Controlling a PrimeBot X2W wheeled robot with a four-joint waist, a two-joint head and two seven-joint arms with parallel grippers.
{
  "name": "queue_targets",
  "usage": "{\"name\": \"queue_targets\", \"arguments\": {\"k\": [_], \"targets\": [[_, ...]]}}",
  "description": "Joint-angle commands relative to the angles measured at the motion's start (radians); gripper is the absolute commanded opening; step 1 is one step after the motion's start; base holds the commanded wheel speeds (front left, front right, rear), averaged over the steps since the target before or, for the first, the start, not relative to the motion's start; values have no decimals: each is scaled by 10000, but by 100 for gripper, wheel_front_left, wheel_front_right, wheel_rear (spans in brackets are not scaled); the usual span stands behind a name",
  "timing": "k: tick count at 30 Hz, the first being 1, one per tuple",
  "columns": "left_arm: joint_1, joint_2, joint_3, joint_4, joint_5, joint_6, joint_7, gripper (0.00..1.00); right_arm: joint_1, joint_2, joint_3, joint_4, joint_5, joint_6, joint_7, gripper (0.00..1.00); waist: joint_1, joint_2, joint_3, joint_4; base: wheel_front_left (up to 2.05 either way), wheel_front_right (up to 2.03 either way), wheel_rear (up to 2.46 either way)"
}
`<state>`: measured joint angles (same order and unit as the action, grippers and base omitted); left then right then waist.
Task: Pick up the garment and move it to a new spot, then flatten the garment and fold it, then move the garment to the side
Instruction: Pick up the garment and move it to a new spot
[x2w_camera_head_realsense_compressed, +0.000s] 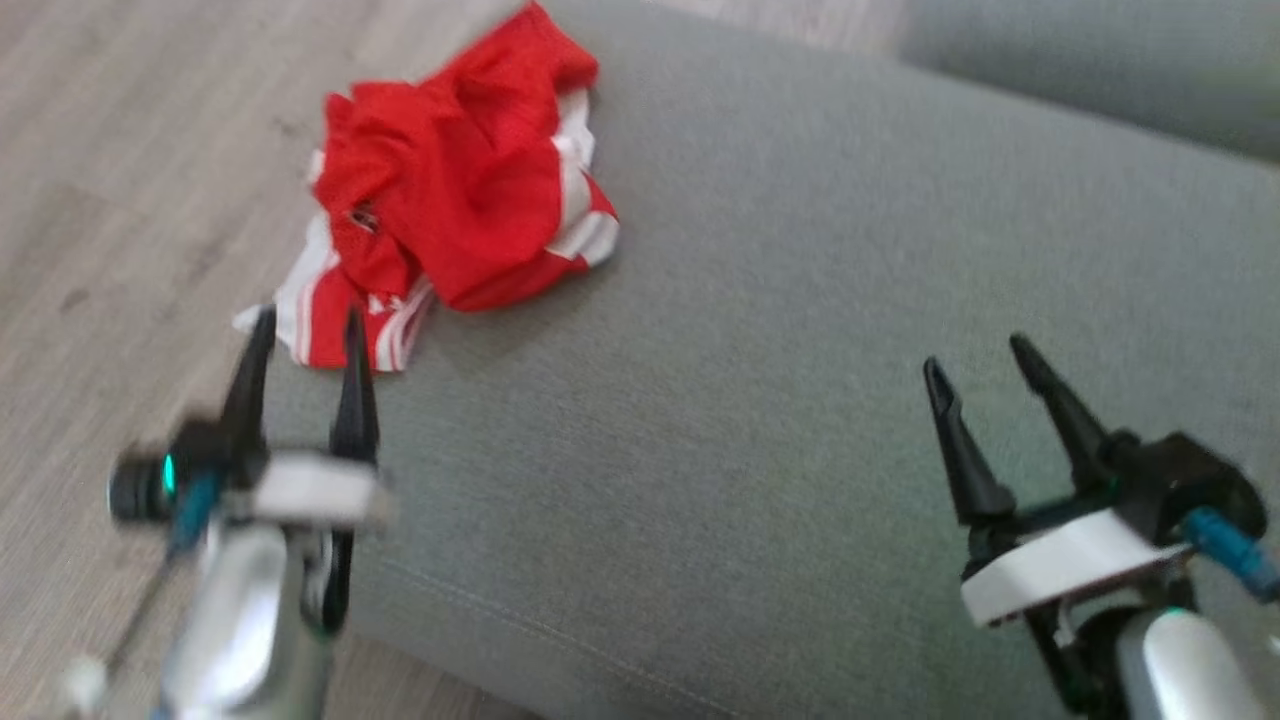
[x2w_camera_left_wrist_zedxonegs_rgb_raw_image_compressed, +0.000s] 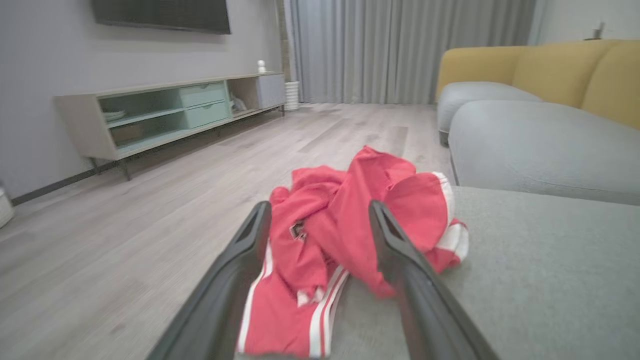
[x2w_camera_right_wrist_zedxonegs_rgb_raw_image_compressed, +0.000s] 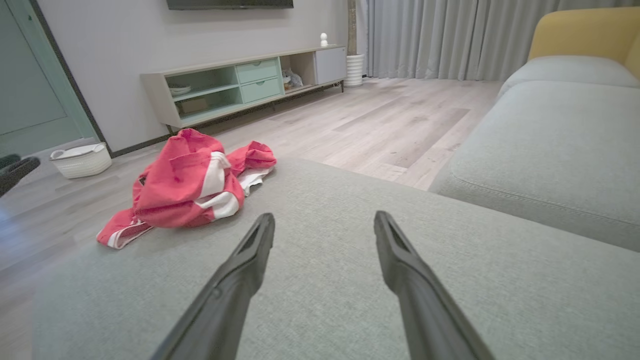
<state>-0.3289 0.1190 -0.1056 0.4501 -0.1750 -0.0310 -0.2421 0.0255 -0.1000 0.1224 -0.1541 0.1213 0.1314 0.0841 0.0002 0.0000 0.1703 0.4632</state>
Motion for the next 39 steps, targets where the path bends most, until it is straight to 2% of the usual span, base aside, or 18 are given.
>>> {"name": "queue_targets", "arguments": {"k": [1, 5, 9, 15, 20, 21, 22, 25, 29, 35, 39], "targets": [[-704, 300, 242, -136, 80, -70, 67, 100, -392, -176, 213, -457, -72, -7, 67, 100, -2, 0, 734, -482, 0, 0, 0], [-2416, 575, -55, 889, 78, -507, 745, 100, -689, -478, 133, -820, -40, -7, 278, 100, -2, 0, 1528, -851, 0, 0, 0], [-3888, 818, -445, 2109, -168, -848, 2064, 100, -900, -690, 0, -1070, -5, -7, 406, 100, -2, 0, 2148, -1091, 0, 0, 0], [-5495, 1154, -776, 3748, -707, -973, 3857, 100, -1048, -936, -140, -1289, 62, -7, 533, 100, -2, 0, 2686, -1208, 0, 0, 0], [-6206, 1283, -806, 4838, -1165, -989, 4574, 100, -1180, -1037, -197, -1377, 104, -7, 618, 100, -2, 0, 2911, -1244, 0, 0, 0], [-6281, 1256, -861, 5031, -1263, -991, 4705, 41, -1198, -1046, -207, -1369, 114, -7, 634, 100, -2, 0, 2923, -1244, 0, 0, 0], [-6345, 1238, -942, 5181, -1367, -992, 4806, 0, -1212, -1053, -211, -1362, 127, -7, 644, 100, -2, 0, 2926, -1242, 0, 0, 0], [-6497, 1355, -1019, 5432, -1492, -994, 4490, 0, -1222, -1057, -243, -1327, 155, -7, 649, 100, -2, 0, 2851, -1219, 0, 0, 0], [-6554, 1480, -889, 5335, -1520, -862, 3094, 0, -1105, -961, -393, -1249, 194, -7, 570, 100, -2, 0, 2505, -1147, 0, 0, 0], [-6252, 1643, -608, 4707, -1538, -367, 1125, 0, -858, -701, -369, -989, -6, -7, 327, 100, -2, 0, 1586, -1129, 0, 0, 0], [-5639, 1693, -461, 3820, -1539, 28, 336, 0, -735, -360, -240, -760, -27, -7, 139, 100, -2, 0, 911, -1286, 0, 0, 0]]}}
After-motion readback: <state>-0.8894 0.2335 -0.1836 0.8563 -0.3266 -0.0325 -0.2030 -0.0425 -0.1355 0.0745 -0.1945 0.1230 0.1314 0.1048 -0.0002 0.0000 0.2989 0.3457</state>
